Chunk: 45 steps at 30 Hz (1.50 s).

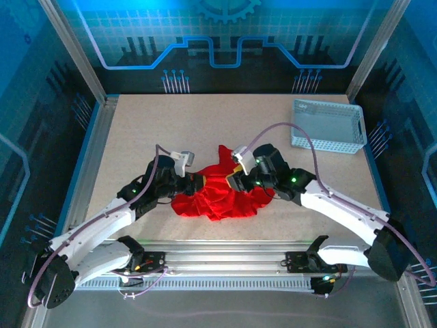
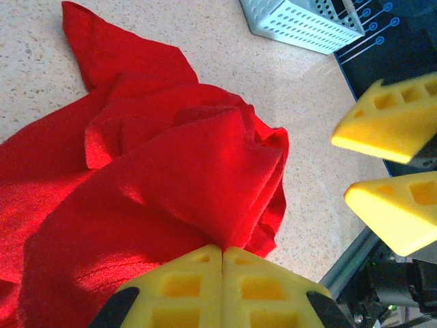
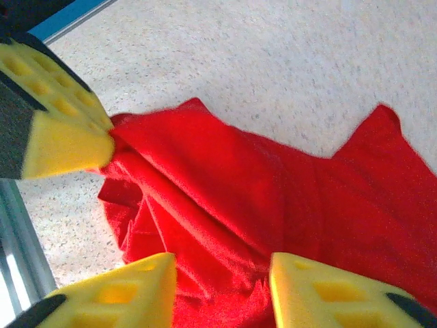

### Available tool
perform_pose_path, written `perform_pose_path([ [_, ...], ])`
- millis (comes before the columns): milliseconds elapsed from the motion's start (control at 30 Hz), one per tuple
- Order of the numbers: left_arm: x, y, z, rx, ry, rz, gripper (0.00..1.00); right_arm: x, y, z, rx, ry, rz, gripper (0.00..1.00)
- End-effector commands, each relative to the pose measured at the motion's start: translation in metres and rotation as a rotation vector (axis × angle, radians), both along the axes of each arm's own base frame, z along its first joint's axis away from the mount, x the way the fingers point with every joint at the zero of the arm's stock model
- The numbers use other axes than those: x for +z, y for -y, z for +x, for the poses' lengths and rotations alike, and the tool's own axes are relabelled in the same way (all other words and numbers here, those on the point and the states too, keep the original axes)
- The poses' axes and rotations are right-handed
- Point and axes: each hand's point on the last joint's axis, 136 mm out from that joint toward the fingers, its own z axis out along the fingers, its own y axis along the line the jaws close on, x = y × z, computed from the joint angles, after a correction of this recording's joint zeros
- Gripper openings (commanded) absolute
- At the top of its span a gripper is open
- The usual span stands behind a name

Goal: Fold the inside-out t-shirt

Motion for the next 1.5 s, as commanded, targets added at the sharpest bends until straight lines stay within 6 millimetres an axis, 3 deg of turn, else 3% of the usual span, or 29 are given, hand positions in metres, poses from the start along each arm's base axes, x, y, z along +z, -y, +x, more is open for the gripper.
perform_pose_path([
  [0, 0.009, 0.008, -0.006, -0.058, 0.03, -0.026, 0.0, 0.002, -0.012, 0.004, 0.03, -0.012, -0.021, 0.49],
  [367, 0.009, 0.016, -0.011, -0.102, 0.028, -0.021, 0.0, -0.01, -0.055, 0.0, 0.176, -0.082, -0.009, 0.53],
  [433, 0.01, 0.017, -0.011, -0.108, 0.032, -0.02, 0.0, -0.015, -0.057, 0.006, 0.157, -0.093, -0.032, 0.46],
  [533, 0.008, 0.018, -0.013, -0.119, 0.033, -0.017, 0.0, -0.018, -0.056, 0.015, 0.113, -0.09, -0.047, 0.24],
  [700, 0.003, 0.016, -0.016, -0.126, 0.028, 0.003, 0.0, -0.014, -0.054, 0.022, 0.067, -0.098, -0.038, 0.0],
  [1033, -0.016, 0.012, -0.025, -0.139, 0.018, 0.081, 0.01, -0.019, -0.018, 0.051, -0.181, -0.178, -0.014, 0.0],
  [1167, -0.03, 0.014, -0.033, -0.156, -0.001, 0.124, 0.1, -0.019, -0.025, 0.044, -0.17, -0.207, 0.007, 0.0],
  [1267, -0.036, 0.014, -0.037, -0.163, -0.009, 0.146, 0.26, -0.022, -0.032, 0.038, -0.151, -0.211, 0.006, 0.0],
  [1467, -0.006, 0.01, -0.027, -0.097, 0.064, 0.129, 0.46, -0.017, -0.039, 0.03, -0.121, -0.207, 0.037, 0.0],
])
